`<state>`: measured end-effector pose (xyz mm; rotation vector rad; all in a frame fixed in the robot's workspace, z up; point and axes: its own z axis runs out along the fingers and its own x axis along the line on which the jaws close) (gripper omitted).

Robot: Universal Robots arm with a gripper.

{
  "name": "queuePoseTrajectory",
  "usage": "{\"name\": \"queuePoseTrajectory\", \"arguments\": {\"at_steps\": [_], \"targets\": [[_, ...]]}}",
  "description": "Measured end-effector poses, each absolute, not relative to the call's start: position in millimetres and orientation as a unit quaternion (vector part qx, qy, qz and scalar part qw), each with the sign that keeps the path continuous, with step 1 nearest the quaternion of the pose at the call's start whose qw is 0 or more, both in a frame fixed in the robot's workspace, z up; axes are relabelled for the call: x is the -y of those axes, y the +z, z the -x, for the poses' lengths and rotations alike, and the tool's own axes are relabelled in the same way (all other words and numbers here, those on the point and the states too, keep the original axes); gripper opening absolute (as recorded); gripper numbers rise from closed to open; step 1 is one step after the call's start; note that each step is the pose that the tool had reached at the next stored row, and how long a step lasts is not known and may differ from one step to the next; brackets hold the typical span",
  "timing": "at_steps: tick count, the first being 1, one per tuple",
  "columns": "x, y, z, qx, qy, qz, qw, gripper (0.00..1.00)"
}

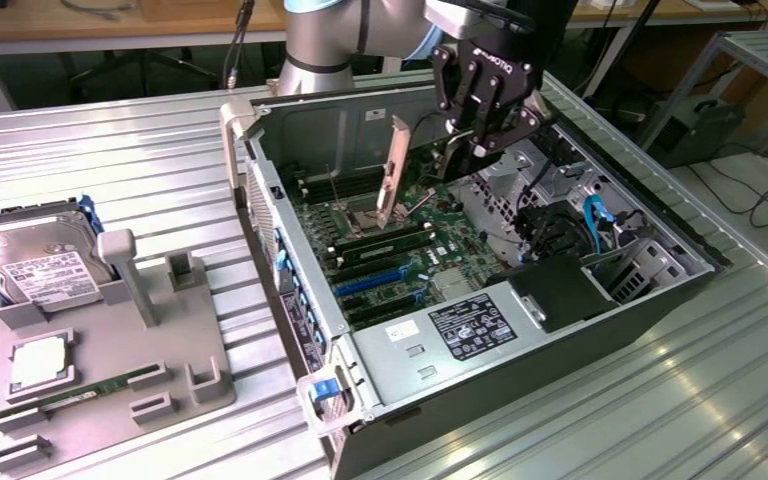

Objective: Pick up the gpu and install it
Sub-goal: 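Insert the gpu into the slot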

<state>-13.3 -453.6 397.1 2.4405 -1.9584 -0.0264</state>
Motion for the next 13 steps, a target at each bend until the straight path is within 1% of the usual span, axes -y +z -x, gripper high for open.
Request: {"name": "queuePoseTrajectory", "arguments": {"at_steps": [13], "targets": [[453.6,392.7,13.3,0.626,-0.008,-0.780,0.006,0.27]]}}
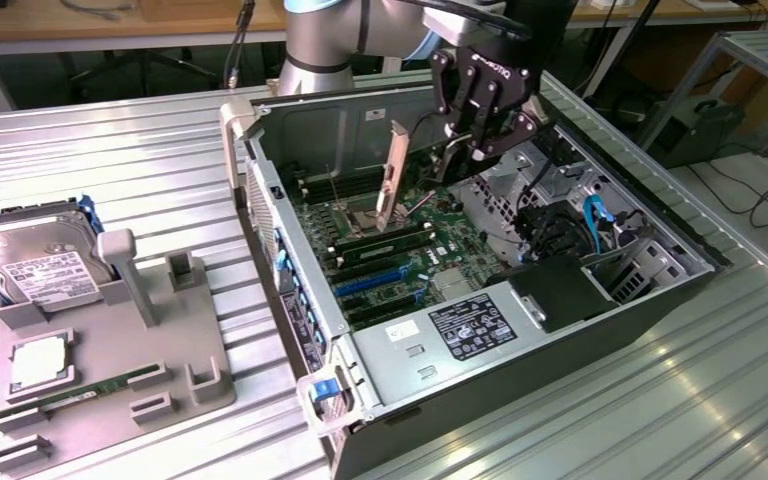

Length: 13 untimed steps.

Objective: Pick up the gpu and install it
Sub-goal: 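Insert the gpu into the slot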

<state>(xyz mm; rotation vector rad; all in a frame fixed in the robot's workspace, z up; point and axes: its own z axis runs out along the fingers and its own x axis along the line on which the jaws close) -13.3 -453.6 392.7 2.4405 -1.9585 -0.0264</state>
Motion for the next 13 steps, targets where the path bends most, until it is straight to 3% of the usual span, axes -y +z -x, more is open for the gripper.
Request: {"name": "queuePoseTrajectory", "arguments": {"at_steps": [13], "targets": [[453.6,387.8,13.3,0.626,-0.008,-0.780,0.006,0.27]]}}
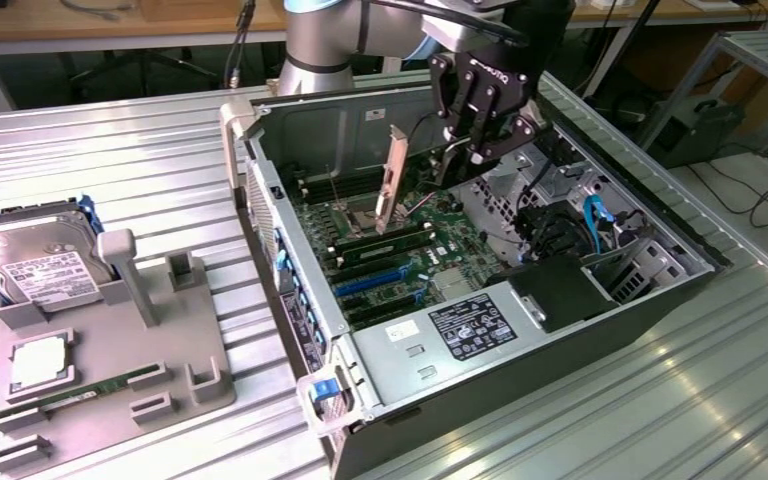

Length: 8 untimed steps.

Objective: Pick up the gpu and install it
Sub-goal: 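Insert the gpu into the slot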

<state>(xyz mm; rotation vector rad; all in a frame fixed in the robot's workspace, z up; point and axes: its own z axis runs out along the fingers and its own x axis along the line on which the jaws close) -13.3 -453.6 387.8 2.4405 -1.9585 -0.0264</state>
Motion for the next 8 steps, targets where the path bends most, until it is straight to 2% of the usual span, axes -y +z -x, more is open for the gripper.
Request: {"name": "queuePoseTrajectory", "arguments": {"at_steps": [8], "targets": [[453.6,383.9,13.3,0.626,-0.008,-0.780,0.006,0.27]]}}
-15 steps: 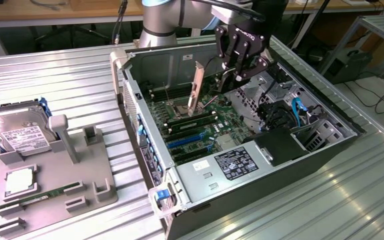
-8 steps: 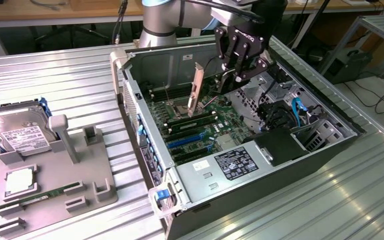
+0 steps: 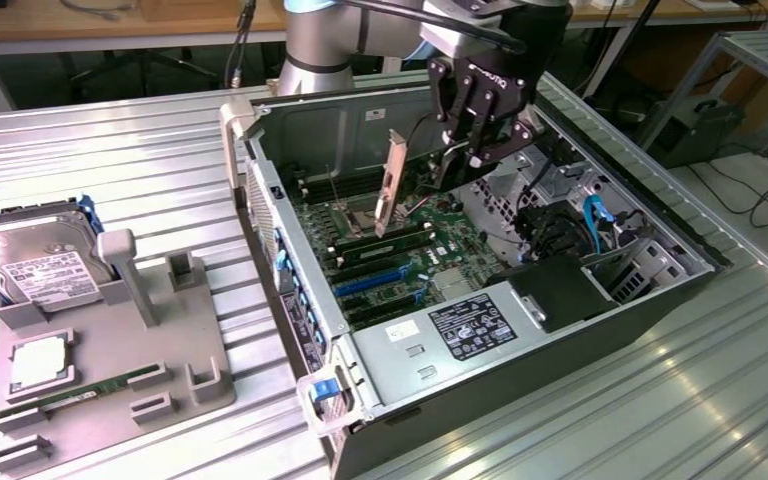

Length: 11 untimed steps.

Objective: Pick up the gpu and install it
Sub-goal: 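Insert the gpu into the slot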

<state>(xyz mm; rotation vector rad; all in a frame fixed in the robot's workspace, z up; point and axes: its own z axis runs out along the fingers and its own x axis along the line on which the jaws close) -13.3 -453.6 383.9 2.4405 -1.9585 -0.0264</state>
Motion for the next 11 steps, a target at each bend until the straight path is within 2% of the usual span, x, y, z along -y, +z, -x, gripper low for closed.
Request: {"name": "queuePoseTrajectory", "arguments": {"at_steps": [11], "targets": [[453.6,380.1,13.3,0.626,-0.008,-0.780,0.006,0.27]]}}
